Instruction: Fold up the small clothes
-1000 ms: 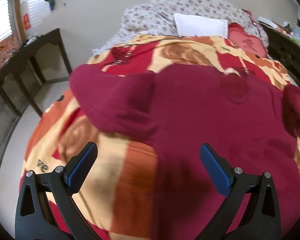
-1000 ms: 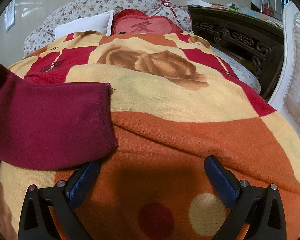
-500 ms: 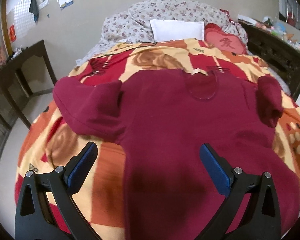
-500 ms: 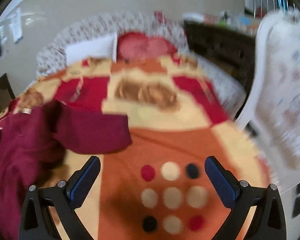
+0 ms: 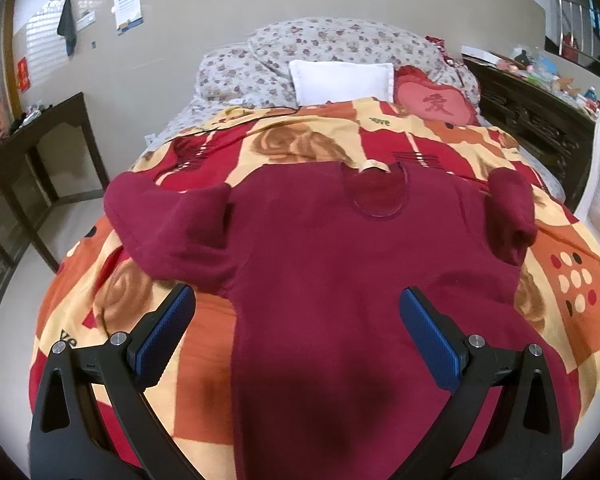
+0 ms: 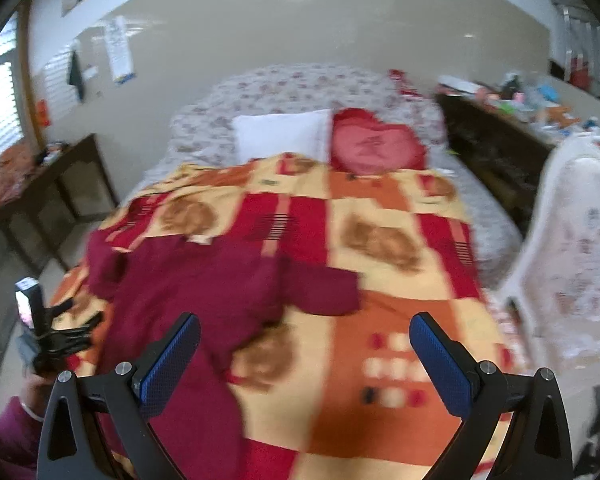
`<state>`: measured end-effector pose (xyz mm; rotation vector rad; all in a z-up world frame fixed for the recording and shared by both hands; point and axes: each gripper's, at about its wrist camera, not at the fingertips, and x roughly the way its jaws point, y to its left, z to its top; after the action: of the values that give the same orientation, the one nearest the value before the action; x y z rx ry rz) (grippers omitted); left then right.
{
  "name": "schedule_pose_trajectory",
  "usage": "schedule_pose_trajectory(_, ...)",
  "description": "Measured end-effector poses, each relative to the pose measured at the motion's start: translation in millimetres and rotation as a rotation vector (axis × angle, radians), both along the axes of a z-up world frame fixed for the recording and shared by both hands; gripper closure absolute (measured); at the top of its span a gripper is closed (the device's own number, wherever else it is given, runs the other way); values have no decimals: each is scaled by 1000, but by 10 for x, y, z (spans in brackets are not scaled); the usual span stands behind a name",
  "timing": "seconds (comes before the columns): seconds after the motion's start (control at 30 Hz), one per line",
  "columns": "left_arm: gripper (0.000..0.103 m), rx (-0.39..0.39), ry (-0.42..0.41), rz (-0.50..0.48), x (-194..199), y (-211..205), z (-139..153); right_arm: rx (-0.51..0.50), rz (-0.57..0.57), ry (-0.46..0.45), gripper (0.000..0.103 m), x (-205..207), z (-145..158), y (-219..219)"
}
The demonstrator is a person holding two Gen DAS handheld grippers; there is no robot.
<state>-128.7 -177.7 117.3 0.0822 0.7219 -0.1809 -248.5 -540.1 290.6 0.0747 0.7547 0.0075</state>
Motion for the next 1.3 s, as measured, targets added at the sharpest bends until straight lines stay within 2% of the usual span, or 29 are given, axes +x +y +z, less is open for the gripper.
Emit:
schedule_pose_trajectory(0.13, 1, -9, -2, 47, 61, 105, -18, -2, 66, 4, 0, 365, -579, 672)
schedule_pose_trajectory(0.27, 1, -8, -1, 71, 117, 181, -35, 18, 76, 67, 0, 763, -1157, 1156)
schedule_pose_trajectory(0.37, 1, 3, -4, 81, 166, 208, -59, -4, 71, 49, 0, 927, -1396, 1413)
schedule_pose_trajectory(0.53, 1, 1, 9, 84, 277, 211, -117, 23, 75, 29, 0, 1143, -1566, 1602)
schedule_pose_trajectory(0.77, 1, 16, 9, 82, 410, 187, -148, 38, 52, 35, 0, 1361, -1621, 1646)
schedule_pose_trajectory(0.9, 1, -2, 27, 91, 492, 207, -190, 47, 47, 35, 0, 1430, -1653, 1660)
schedule_pose_trajectory(1.07, 1, -2, 37, 97, 579, 218, -229, 25, 31, 54, 0, 1560, -1725, 1690)
schedule_pose_trajectory(1.2, 1, -19, 49, 103, 626, 231, -266, -37, 0, 59, 0, 1617, -1774, 1741)
schedule_pose_trajectory(1.3, 1, -19, 57, 106, 658, 211, -296, -11, 9, 58, 0, 1634, -1803, 1744)
